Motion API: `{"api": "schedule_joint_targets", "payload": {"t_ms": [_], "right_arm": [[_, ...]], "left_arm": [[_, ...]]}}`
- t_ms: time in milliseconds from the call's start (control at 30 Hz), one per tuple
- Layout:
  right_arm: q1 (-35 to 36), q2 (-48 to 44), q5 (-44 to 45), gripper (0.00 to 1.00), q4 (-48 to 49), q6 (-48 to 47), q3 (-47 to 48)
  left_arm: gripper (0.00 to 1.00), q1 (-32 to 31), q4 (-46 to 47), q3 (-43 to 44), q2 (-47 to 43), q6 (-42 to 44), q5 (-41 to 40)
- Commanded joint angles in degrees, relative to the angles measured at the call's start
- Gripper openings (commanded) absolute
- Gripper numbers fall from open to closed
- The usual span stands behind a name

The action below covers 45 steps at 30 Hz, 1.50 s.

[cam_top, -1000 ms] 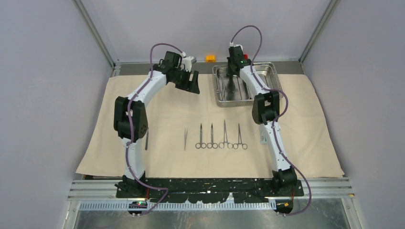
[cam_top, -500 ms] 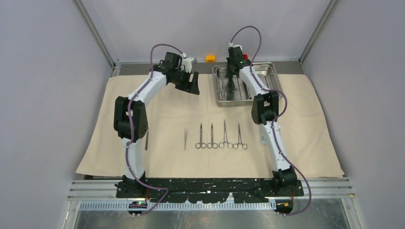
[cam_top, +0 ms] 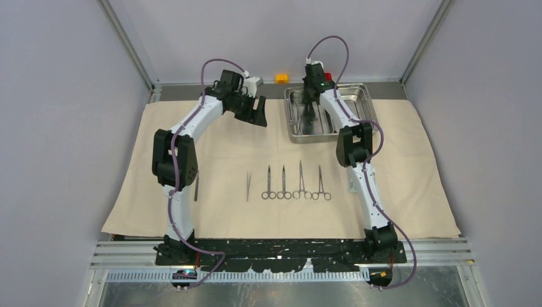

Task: Open and lay out the surgical kit
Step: Pick up the medical item from the container.

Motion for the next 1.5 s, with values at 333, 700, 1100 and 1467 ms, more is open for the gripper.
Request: {"api": "schedule_joint_targets", "payload": {"t_ms": [333,700,1100,1467], "right_arm": [[0.5,-1.9,0.2,0.22,1.6,-0.8,-2.2],[1.0,-4.1,-0.7,0.22,1.2,-0.1,-7.6],[0.9,-3.3,0.6,0.19,0.4,-1.1,-7.3],[0.4,-2.8,0.7,0.15,-0.9,-1.7,-6.0]], "left_arm": [[0.71,-0.4,1.7,0.1,-4.0,0.9,0.1],[0.72,-0.4,1.9,-0.6,-4.6,0.8,0.3],[0.72,-0.4,2.4,-1.6,-5.4,0.6,0.2],[0.72,-0.4,2.5,-2.1,-5.9,0.6,0.2]]}}
